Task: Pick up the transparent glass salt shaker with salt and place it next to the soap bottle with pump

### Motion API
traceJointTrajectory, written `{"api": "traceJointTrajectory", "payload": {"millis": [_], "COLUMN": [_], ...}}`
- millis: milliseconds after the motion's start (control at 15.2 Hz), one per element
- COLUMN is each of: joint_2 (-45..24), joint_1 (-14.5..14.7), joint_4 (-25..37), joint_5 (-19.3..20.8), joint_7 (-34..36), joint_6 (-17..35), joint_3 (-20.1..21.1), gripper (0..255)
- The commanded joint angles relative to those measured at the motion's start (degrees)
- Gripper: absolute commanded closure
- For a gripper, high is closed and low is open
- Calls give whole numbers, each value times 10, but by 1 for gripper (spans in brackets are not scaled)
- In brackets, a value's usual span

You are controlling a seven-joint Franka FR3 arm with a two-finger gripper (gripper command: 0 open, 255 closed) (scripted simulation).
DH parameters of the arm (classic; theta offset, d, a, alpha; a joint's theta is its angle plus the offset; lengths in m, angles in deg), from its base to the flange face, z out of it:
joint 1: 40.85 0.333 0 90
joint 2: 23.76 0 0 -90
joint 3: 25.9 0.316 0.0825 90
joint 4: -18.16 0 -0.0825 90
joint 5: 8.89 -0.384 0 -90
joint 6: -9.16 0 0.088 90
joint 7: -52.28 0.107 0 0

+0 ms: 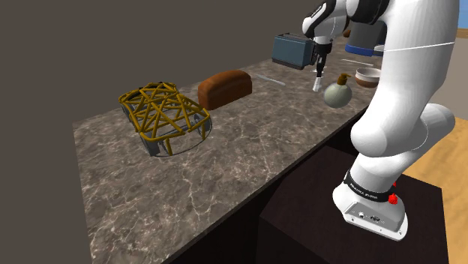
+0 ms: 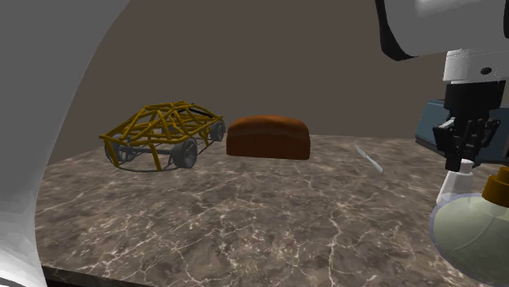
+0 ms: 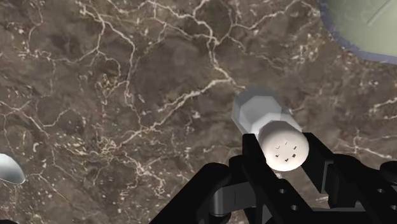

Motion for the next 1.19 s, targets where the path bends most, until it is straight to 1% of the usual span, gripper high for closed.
{"api": "traceJointTrajectory", "payload": {"millis": [0, 528, 594, 924, 1122], "joint_2": [-4, -4, -4, -4, 19], "joint_1": [0, 0, 0, 0, 6], "joint_4": [-12, -12, -12, -12, 17], "joint_5": [-1, -1, -1, -1, 8], "joint_7": [1, 1, 1, 1, 6], "joint_6": [16, 16, 16, 16, -34], "joint_3": [1, 1, 1, 1, -2], "gripper": [255, 255, 0, 0, 0]}}
